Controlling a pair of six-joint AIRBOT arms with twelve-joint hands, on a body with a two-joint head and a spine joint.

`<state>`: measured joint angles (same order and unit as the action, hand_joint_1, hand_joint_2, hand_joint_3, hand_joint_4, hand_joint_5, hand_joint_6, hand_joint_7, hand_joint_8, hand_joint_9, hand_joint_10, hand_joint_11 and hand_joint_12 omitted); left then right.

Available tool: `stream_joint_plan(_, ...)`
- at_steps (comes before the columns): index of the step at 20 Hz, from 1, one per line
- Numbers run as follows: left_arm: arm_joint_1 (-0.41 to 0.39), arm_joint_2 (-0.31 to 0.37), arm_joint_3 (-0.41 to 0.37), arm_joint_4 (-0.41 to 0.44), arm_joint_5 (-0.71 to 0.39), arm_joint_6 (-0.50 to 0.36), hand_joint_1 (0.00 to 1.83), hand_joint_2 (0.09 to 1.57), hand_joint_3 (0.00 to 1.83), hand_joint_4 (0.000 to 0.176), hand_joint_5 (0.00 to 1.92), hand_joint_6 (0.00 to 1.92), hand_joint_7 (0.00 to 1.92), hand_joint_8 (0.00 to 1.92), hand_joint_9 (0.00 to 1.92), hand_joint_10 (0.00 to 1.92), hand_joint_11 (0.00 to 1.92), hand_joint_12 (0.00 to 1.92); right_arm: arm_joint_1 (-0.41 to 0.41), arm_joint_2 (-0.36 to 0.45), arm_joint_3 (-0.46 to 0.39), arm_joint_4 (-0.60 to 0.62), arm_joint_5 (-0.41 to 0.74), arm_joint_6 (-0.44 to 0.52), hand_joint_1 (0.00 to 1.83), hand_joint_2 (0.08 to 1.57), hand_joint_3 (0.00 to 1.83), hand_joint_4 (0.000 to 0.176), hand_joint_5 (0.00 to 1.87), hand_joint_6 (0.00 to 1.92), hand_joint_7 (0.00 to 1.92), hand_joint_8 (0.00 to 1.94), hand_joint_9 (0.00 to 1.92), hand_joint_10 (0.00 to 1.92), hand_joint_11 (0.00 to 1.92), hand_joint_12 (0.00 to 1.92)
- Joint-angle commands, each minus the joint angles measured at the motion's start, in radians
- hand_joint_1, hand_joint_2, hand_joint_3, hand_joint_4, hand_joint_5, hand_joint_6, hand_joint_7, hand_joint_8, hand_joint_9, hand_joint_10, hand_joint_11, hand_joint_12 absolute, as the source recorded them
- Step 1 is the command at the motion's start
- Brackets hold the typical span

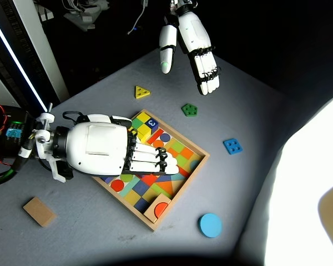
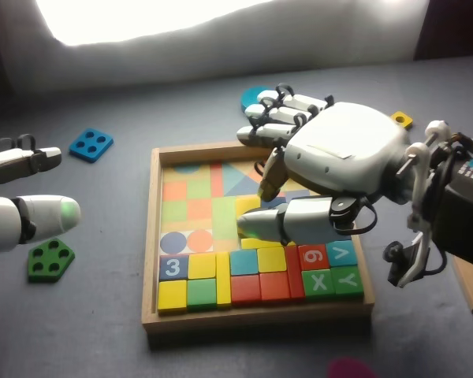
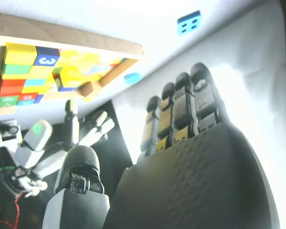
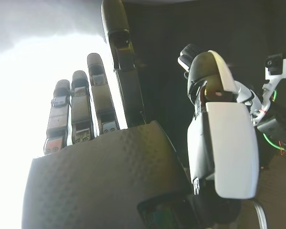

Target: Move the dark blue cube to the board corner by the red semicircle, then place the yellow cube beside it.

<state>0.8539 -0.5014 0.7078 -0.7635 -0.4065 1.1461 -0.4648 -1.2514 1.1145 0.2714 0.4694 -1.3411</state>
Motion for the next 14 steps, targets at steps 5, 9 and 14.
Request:
stream_joint_plan(5,0.004,0.016,-0.005,0.011,-0.099,-0.008,0.0,1.23,0.0,0.052,0.06,0.01,0.06,0.0,0.03,0.0,0.0,0.06,0.0,-0.007,0.013,-0.004,0.089,-0.003,0.02,1.16,0.0,0.0,1.02,0.0,0.25,0.0,0.06,0.0,0.0,0.0)
stream_joint_plan(9,0.015,0.025,0.003,0.011,-0.099,-0.01,0.0,1.22,0.0,0.053,0.07,0.0,0.07,0.0,0.04,0.0,0.0,0.07,-0.015,-0.009,0.018,-0.004,0.085,-0.017,0.0,1.16,0.0,0.0,1.02,0.0,0.26,0.0,0.07,0.0,0.0,0.0)
stream_joint_plan(14,0.035,0.038,0.015,0.013,-0.091,-0.01,0.0,1.22,0.0,0.048,0.06,0.0,0.07,0.0,0.04,0.0,0.0,0.11,-0.025,-0.01,0.029,-0.004,0.079,-0.027,0.0,1.16,0.0,0.0,1.02,0.0,0.26,0.0,0.06,0.0,0.0,0.0)
